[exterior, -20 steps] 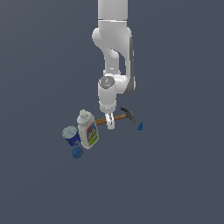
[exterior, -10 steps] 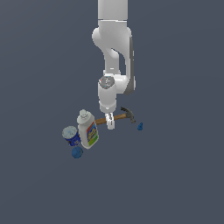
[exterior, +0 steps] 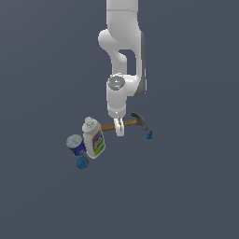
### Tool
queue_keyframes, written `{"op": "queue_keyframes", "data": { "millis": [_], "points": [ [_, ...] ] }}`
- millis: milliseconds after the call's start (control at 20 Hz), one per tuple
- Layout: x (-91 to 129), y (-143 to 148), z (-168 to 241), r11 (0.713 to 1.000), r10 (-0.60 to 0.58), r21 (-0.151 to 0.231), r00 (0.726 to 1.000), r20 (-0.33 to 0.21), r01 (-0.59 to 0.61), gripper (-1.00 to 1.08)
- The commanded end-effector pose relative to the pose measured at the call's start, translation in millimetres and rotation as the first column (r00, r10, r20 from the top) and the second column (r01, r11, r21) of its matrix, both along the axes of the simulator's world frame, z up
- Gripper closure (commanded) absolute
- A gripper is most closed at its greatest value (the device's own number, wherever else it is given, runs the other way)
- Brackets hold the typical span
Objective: Pick up a designated object from a clutter of objects.
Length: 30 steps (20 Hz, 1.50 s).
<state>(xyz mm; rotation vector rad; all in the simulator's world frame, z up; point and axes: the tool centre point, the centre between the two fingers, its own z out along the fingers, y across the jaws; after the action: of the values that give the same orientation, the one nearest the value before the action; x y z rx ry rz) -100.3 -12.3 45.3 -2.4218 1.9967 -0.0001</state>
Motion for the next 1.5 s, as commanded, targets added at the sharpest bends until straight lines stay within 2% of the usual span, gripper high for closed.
{"op": "queue_keyframes", "data": {
  "millis": [0,600,1450],
  "points": [
    [3.8,4.5,13.4,1.0,0.0,0.0,1.0,0.003,0.0,1.08],
    [22.9,32.5,97.9,1.0,-0.003,-0.006,1.0,0.001,0.003,1.08],
    [58.9,85.2,248.0,1.0,-0.003,-0.007,1.0,0.0,0.003,1.08]
  ]
}}
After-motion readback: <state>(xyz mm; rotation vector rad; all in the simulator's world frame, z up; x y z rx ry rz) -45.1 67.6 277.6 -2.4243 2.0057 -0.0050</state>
